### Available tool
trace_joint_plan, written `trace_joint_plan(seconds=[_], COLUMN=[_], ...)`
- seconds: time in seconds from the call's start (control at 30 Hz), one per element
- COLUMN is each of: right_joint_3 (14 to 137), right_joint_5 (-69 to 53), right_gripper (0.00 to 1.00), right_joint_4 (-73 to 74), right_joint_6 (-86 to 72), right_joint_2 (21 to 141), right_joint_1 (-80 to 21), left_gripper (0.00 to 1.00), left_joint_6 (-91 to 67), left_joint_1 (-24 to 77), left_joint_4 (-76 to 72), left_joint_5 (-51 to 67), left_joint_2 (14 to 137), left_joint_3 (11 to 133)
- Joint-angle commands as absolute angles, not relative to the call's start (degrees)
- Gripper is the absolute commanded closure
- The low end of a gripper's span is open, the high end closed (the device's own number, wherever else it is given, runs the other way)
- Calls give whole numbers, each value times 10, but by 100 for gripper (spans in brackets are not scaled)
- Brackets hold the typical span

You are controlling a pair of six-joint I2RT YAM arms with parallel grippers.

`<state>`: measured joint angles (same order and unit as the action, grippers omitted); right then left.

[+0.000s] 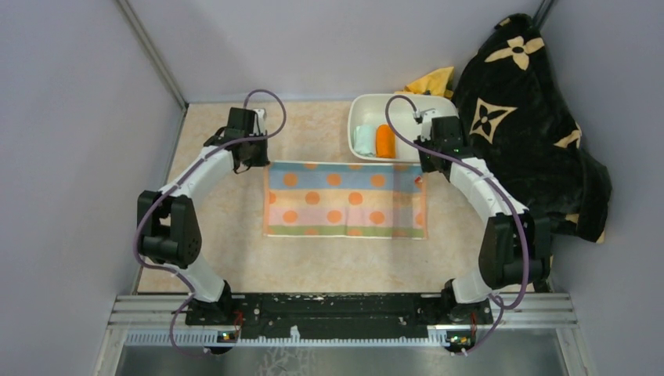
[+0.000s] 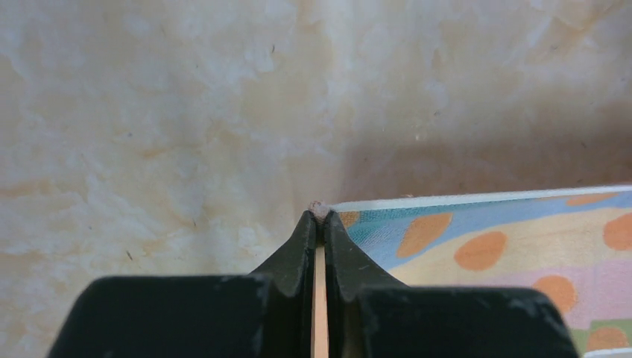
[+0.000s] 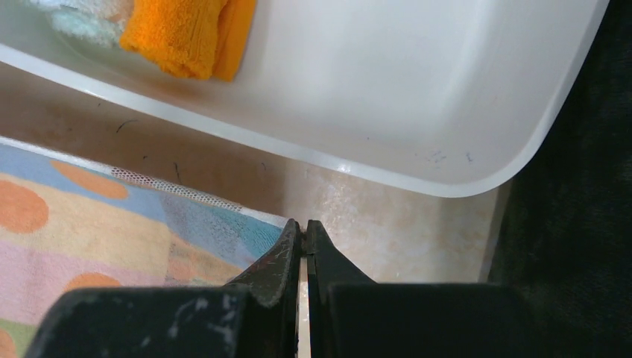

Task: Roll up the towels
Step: Fold the towel at the center of the board.

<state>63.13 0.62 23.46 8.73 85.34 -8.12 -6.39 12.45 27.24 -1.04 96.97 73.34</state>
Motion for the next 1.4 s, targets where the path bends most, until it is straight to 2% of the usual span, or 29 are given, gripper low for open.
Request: trace_joint_plan(seconds=[0.0,0.27,0.83,1.03,1.37], right_joint_3=[661,591,404,358,355], right_joint_5=[43,19,-40,-13,31], right_gripper=[100,100,100,100,100], right_joint_4=[221,235,294,287,285], right_joint_6=[89,49,-158,-212,-233], right_joint_2=[824,752,587,588,599], right_joint_1=[-74,-74,-75,-74,-67], left_gripper=[100,100,100,100,99], left_joint_6=[-49,-66,-127,-156,-197], left_joint_1=[117,117,117,117,117], left_joint_4=[247,256,295,289,295], left_joint_5=[-4,10,58,73,72], left_joint_2=[945,874,746,764,761], left_joint_3=[747,659,479,447,428])
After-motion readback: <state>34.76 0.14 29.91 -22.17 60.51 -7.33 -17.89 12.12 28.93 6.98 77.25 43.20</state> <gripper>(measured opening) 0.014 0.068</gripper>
